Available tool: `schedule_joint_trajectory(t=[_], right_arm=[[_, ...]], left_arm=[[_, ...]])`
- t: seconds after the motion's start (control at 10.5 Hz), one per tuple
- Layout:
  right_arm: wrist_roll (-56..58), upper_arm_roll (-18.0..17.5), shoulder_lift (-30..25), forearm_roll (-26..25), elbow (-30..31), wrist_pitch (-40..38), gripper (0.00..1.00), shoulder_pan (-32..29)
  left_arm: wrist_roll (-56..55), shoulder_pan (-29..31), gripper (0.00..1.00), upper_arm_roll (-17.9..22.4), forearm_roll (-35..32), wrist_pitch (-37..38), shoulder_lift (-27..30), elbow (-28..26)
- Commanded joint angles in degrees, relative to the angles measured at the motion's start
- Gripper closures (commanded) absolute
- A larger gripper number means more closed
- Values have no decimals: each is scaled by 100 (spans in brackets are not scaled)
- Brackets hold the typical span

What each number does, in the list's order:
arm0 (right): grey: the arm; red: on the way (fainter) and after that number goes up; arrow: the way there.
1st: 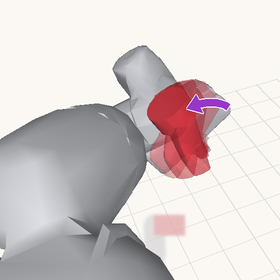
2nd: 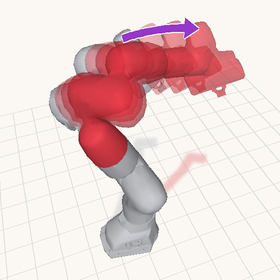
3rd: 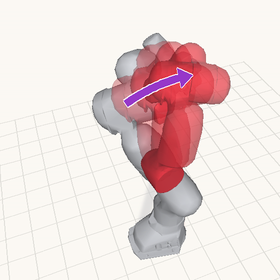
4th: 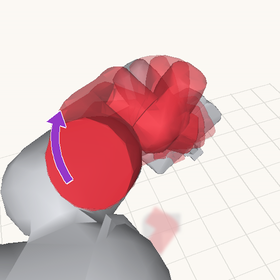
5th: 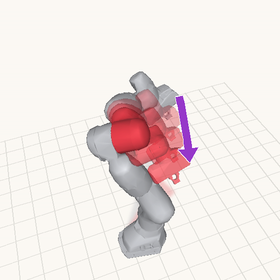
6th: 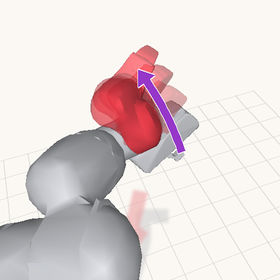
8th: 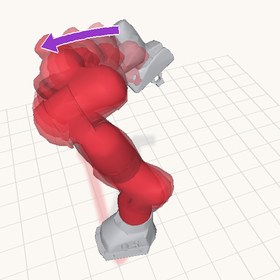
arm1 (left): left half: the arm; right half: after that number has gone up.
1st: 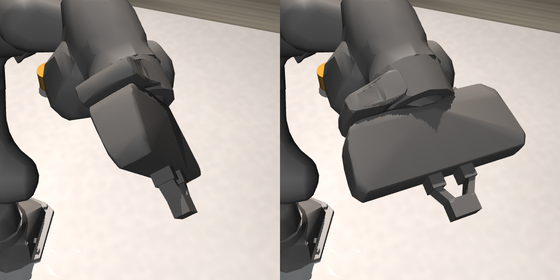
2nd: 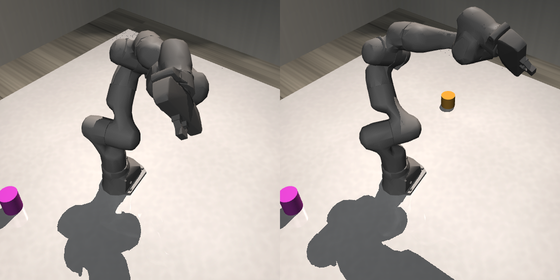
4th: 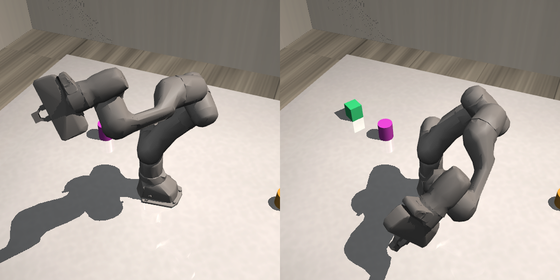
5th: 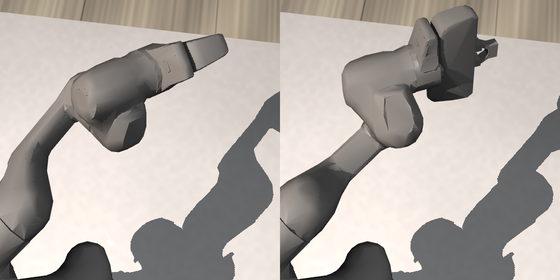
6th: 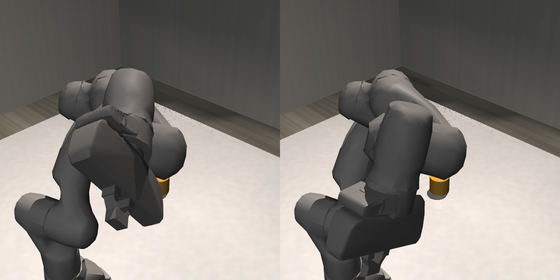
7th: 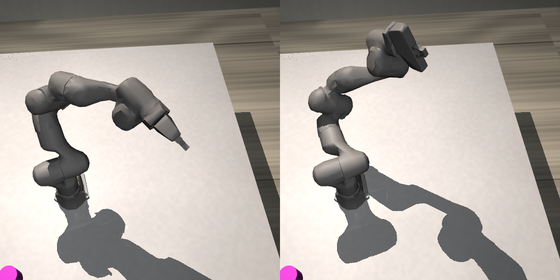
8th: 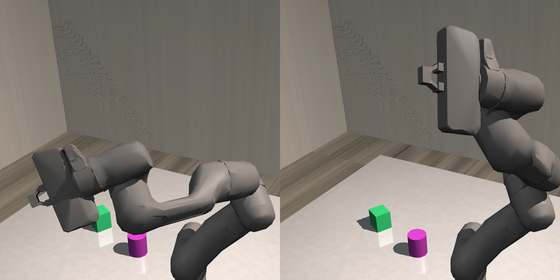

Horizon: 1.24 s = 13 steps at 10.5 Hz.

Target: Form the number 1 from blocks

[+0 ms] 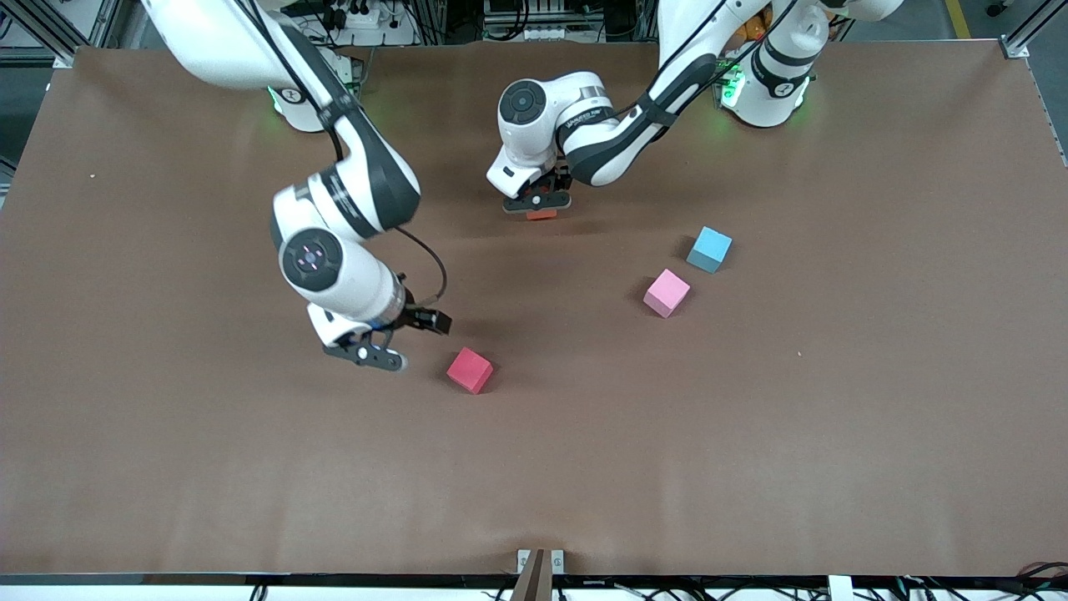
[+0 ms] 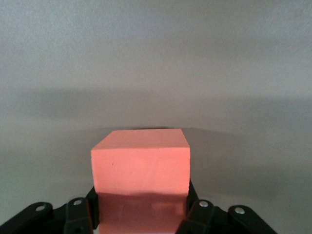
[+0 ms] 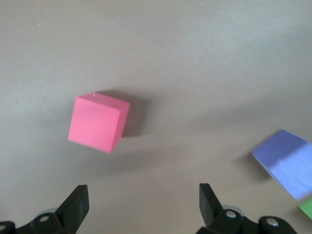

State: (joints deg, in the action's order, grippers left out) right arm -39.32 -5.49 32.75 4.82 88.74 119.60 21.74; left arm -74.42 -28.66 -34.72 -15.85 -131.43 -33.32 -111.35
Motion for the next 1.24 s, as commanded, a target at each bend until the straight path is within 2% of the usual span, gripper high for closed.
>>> schedule_joint_trajectory(t=[0.0, 0.29, 0.48, 0.67, 1.15], right_arm=[[-539, -40, 766, -183, -918, 10, 0, 49], [-1401, -40, 1092, -262, -1042, 661, 0, 207], [-1805, -22, 1346, -349, -1340, 661, 0, 347], [-2236, 48, 1654, -709, -1604, 661, 0, 532], [-2456, 127, 1839, -746, -1623, 714, 0, 550]], left_arm=[[-160, 9, 100, 18, -182, -93, 27, -132], [-160, 1, 100, 18, -190, -102, 18, -220], [-169, 1, 100, 18, -199, -198, 18, -220], [-169, 1, 100, 18, -199, -286, 18, -220], [-160, 1, 100, 0, -208, -366, 19, -238]])
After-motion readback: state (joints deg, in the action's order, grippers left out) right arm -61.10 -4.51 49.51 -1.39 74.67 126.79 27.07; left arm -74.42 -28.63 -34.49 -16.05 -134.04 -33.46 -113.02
